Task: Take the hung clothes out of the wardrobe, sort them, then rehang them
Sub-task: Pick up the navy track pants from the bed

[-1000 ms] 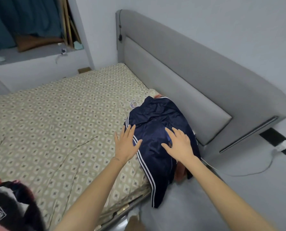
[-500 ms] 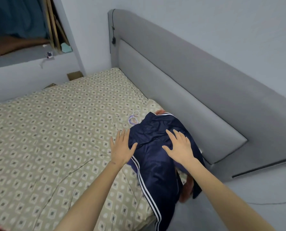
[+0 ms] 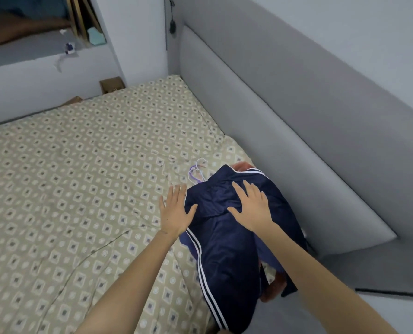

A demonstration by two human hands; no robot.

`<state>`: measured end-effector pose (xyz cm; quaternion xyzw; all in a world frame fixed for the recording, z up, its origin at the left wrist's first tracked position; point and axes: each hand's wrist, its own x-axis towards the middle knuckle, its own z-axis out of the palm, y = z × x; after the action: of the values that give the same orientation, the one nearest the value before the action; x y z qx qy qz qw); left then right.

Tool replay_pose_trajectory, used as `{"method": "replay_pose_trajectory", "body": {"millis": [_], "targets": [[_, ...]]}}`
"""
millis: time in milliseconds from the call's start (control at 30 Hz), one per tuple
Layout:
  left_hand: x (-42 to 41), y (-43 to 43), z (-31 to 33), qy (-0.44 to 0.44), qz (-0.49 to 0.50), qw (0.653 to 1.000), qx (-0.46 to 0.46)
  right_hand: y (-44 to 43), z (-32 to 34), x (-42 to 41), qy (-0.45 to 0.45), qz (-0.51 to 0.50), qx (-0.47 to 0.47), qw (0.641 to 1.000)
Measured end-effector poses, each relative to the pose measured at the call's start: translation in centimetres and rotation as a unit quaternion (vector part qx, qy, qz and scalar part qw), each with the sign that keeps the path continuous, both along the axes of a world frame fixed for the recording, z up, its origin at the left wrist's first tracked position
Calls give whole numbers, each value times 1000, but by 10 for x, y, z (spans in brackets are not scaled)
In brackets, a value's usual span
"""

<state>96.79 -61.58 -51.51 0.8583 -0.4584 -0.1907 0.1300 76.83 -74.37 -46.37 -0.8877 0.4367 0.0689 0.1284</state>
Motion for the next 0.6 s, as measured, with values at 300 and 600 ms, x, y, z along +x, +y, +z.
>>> {"method": "replay_pose_trajectory", "body": {"millis": [300,600], "targets": [[17,-53,-68,78,64,993,61,-71,-58,33,12,34,36,999],[35,-75,-159,150,111,972,144,-130,-120,60,-43,44,-12,998]]}}
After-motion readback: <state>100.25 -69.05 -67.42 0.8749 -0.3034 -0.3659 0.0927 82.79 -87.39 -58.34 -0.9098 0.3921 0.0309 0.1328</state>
